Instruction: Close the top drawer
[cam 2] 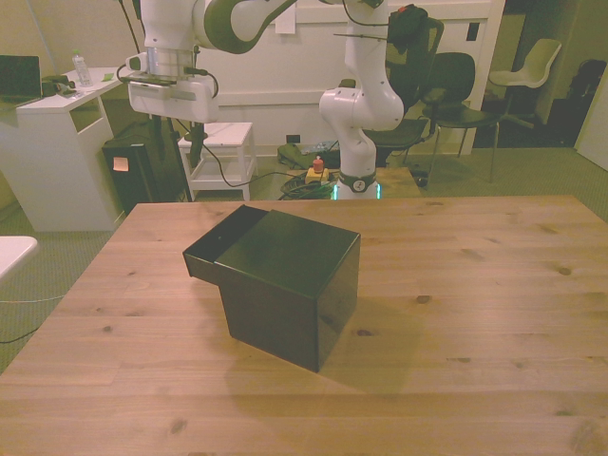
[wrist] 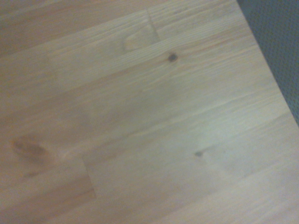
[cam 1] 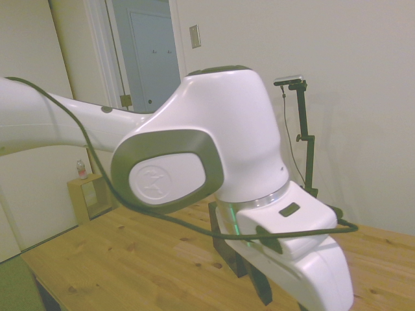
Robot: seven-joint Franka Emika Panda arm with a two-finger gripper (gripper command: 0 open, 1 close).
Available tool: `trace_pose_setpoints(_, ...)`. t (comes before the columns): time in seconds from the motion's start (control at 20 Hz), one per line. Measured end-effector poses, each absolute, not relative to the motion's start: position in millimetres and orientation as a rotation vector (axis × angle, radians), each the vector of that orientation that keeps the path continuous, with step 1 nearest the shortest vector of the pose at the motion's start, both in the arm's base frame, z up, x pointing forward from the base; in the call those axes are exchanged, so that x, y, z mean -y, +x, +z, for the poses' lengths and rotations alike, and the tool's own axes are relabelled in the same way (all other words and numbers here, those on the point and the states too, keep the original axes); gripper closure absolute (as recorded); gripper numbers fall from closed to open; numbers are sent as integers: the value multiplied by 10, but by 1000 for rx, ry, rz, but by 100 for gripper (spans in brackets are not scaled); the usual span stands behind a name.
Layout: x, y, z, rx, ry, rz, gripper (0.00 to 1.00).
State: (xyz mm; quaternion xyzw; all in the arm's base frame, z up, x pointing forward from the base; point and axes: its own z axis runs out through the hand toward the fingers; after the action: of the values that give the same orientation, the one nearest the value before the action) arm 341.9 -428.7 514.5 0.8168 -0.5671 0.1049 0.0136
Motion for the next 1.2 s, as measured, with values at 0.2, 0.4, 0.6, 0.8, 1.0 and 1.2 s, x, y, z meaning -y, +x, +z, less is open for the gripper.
trace_pose_setpoints(0.2, 4557, 3577, 5175, 1746, 2498, 342, 0)
trace_pose_setpoints(0.4, 4822, 3687, 5297, 1723, 2457, 373, 0)
trace_pose_setpoints(0.6, 5047, 3884, 5369, 1729, 2447, 391, 0)
trace_pose_setpoints(0.8, 5019, 4336, 5291, 1676, 2489, 376, 0)
trace_pose_setpoints(1.0, 4708, 4892, 5132, 1599, 2555, 359, 0)
trace_pose_setpoints(1.2, 4460, 5133, 5070, 1562, 2589, 343, 0)
